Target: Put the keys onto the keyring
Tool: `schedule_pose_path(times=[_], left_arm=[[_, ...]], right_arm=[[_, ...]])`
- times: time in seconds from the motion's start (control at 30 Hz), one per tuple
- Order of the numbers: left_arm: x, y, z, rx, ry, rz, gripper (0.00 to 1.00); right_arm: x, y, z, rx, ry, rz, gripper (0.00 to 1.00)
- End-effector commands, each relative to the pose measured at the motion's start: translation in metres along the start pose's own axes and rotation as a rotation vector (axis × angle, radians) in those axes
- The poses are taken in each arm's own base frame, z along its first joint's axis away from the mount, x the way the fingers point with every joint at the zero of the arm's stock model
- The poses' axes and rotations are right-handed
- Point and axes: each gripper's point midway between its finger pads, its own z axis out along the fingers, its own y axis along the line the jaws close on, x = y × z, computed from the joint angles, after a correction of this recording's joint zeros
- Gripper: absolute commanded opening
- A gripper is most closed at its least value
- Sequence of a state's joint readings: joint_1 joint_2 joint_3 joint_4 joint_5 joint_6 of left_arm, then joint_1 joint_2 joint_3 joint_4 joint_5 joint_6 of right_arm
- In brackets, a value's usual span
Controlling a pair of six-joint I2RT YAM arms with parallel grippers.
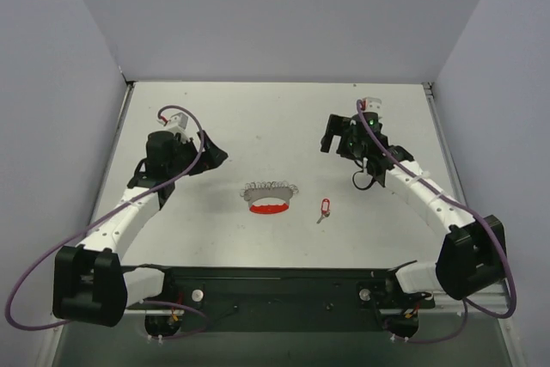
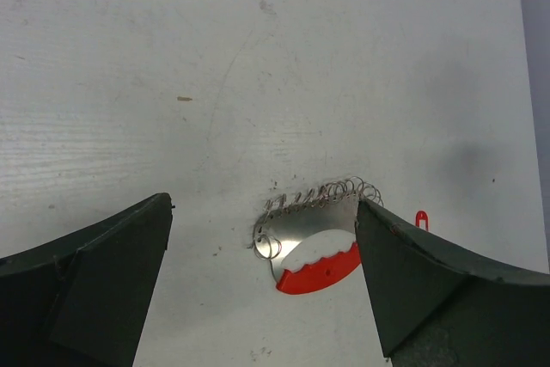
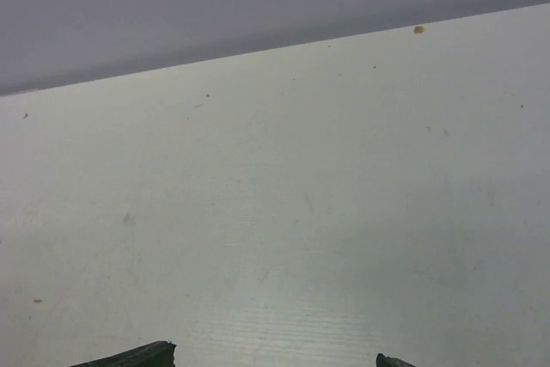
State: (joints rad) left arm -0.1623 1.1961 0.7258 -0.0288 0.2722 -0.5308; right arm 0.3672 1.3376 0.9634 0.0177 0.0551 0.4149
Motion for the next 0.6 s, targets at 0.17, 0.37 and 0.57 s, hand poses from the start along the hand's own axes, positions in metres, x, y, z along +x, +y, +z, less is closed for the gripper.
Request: schedule_pose_path(times=[0.17,0.37,0.57], left_arm=[[0.040,-0.003,0.011,0.078,0.125,-0.044,0.97],[0.076,-0.006,0.025,0.015,0.257,0.015,0.89],[0.098,-0.004,0.038,-0.059,0.331,0.051,0.74]], right_arm=[[0.024,0.041,0.004,-0.126,0.120,-0.064,1.00],[0.036,0.052,0.004,-0.164,0.156,-0.072,1.00],[0.039,0.055,0.005,-0.179,0.172,-0.072,0.99]])
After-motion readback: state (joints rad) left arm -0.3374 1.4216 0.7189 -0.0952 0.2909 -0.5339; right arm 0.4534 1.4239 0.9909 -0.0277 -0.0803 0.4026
